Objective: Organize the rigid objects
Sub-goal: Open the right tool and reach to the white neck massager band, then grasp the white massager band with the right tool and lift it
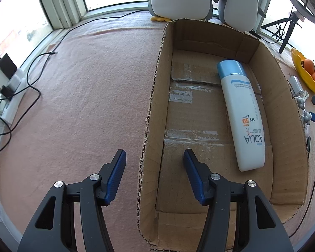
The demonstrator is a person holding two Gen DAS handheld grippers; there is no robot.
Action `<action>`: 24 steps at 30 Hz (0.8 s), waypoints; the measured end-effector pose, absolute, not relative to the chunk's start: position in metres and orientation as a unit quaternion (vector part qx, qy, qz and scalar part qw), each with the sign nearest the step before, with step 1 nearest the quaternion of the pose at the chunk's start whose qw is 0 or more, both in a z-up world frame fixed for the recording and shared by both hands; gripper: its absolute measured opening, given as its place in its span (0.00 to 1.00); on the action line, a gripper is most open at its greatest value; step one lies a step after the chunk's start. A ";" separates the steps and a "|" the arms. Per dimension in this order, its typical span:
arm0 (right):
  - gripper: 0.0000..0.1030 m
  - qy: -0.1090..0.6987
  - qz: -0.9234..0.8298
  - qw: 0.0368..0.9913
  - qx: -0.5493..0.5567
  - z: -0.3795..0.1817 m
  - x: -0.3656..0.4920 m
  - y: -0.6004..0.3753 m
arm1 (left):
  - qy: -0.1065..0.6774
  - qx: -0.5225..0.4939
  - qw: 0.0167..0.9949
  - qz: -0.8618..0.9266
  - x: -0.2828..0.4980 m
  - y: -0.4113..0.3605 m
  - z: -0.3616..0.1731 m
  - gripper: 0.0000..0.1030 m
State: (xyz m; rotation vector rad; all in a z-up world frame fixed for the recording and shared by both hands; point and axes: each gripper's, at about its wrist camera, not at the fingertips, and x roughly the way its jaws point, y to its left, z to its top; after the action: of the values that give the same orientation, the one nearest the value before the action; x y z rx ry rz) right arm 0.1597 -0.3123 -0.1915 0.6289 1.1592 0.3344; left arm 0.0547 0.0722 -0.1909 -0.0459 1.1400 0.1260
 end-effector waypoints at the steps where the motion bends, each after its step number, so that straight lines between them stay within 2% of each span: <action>1: 0.50 0.537 0.158 0.772 0.300 -0.196 0.162 -0.314 | 0.540 -0.021 0.840 0.060 0.055 0.072 -0.191 0.55; 4: 0.43 0.540 0.167 0.760 0.321 -0.208 0.167 -0.319 | 0.540 -0.017 0.839 0.062 0.055 0.070 -0.191 0.55; 17: 0.26 0.540 0.187 0.746 0.341 -0.224 0.177 -0.317 | 0.541 -0.005 0.838 0.070 0.057 0.065 -0.190 0.55; 21: 0.16 0.547 0.186 0.744 0.336 -0.228 0.179 -0.311 | 0.541 -0.005 0.838 0.070 0.058 0.065 -0.190 0.55; 24: 0.14 0.545 0.182 0.745 0.340 -0.228 0.180 -0.309 | 0.541 -0.005 0.838 0.070 0.058 0.065 -0.190 0.55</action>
State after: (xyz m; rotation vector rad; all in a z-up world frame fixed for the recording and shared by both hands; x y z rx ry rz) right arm 0.1797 -0.3092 -0.2283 0.7437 1.1938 0.3987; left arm 0.0578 0.0649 -0.1903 -0.0104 1.1436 0.1489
